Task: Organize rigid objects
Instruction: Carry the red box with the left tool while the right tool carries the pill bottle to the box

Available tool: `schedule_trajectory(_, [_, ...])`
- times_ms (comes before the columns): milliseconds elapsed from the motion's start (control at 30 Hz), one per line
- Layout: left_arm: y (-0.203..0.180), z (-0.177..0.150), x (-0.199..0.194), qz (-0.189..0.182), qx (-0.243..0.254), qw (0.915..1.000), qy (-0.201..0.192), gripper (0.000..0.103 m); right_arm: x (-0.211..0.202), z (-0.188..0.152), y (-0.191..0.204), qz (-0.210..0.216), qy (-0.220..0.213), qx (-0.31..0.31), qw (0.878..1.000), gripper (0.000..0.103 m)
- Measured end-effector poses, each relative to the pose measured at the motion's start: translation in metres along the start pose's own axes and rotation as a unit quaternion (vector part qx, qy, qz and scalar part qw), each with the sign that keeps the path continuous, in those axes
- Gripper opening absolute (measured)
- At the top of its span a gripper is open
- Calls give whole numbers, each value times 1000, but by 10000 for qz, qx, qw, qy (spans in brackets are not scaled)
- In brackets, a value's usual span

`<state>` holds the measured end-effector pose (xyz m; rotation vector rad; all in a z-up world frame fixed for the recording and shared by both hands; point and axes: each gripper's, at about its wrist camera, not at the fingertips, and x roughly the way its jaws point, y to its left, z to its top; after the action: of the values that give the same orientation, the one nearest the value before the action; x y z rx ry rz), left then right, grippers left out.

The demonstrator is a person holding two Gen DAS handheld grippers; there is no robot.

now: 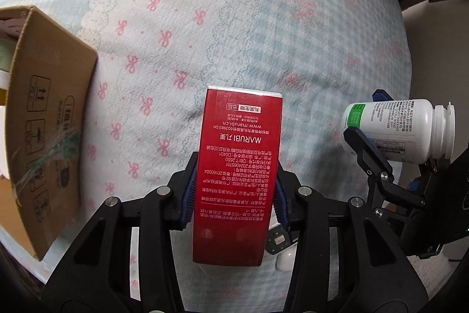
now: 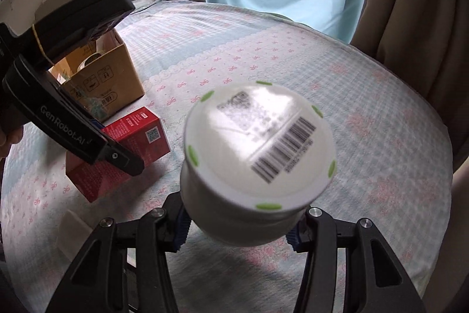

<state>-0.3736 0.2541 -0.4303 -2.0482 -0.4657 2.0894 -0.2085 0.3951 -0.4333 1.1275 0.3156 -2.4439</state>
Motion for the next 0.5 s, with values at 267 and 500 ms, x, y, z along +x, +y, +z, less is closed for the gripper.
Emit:
schedule_trajectory(267, [22,-36,-87,-394,108,9977,-532,40,-51,42,8,-465,-122,242,9986,48])
schedule_trajectory(500, [45,-45,-177,-681,227,9916,-1078,40,-109,101,42,-765,-150,538,9955,48])
